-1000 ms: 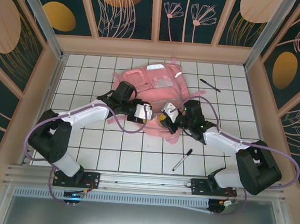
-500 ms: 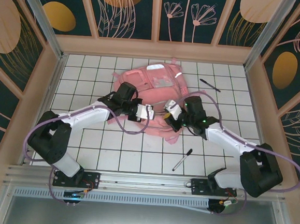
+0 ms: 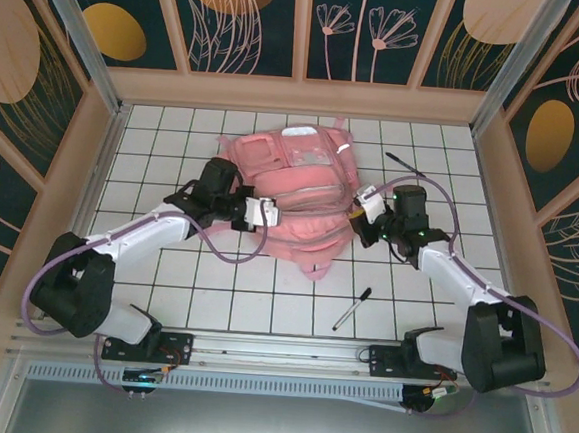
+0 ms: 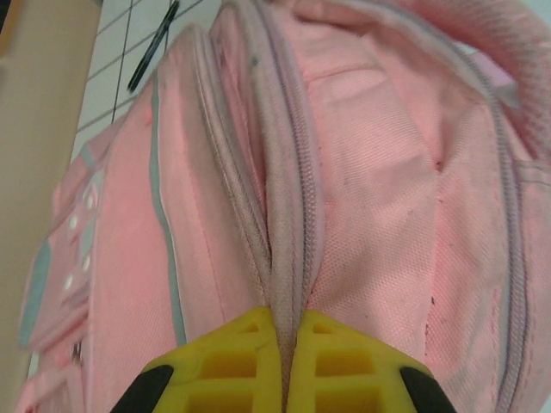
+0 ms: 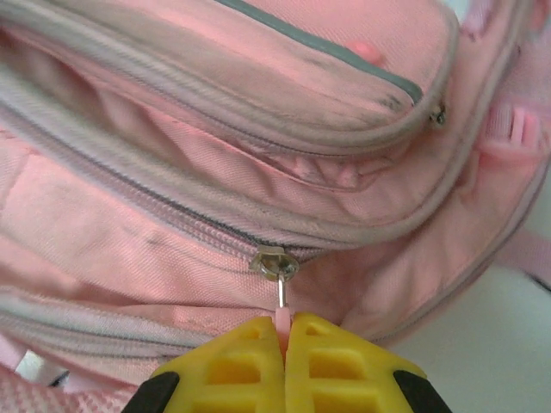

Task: Pack books, pencil case, and school supplies into a backpack

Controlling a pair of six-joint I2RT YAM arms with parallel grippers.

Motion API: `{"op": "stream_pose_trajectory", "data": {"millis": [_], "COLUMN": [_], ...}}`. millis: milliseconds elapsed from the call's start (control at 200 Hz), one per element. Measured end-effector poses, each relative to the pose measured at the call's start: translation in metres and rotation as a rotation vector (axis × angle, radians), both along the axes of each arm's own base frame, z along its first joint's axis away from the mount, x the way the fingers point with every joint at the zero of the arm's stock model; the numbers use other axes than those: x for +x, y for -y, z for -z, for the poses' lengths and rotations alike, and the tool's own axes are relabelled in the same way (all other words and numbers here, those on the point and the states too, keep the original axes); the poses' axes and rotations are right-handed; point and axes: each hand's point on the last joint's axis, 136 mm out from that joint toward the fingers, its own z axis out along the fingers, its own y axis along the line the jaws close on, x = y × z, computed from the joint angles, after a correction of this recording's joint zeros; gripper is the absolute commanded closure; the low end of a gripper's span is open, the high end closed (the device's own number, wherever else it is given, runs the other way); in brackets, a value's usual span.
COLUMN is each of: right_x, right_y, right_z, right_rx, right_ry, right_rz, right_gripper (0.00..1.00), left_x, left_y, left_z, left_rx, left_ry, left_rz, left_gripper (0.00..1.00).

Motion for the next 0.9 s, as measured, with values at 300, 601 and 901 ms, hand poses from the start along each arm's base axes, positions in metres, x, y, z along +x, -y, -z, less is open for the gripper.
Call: {"op": "stream_pose_trajectory", "data": {"millis": [300, 601, 901], "right_x": [-0.022, -0.032, -0.039], "right_y": [-0.053, -0.086, -0.096], "right_z": [-0.026, -0.031, -0.030], "right_rx": [0.053, 0.078, 0.094], "right_ry": [0.086, 0.083, 0.058], "right_rz": [-0.202, -0.307, -0.318], "right_gripper": [1.00, 1.00, 1.00], "left_x": [0.041, -0.003, 0.009], "left_y": [-0.044, 0.013, 0.044], "left_z": [0.021, -0.030, 0.010], "left_rx": [0.113, -0.098, 0.000], "left_ry": [-0.060, -0.123, -0.224], "left_rz": [-0.168, -0.016, -0.073], "left_gripper": [0.12, 0.32, 0.43]}}
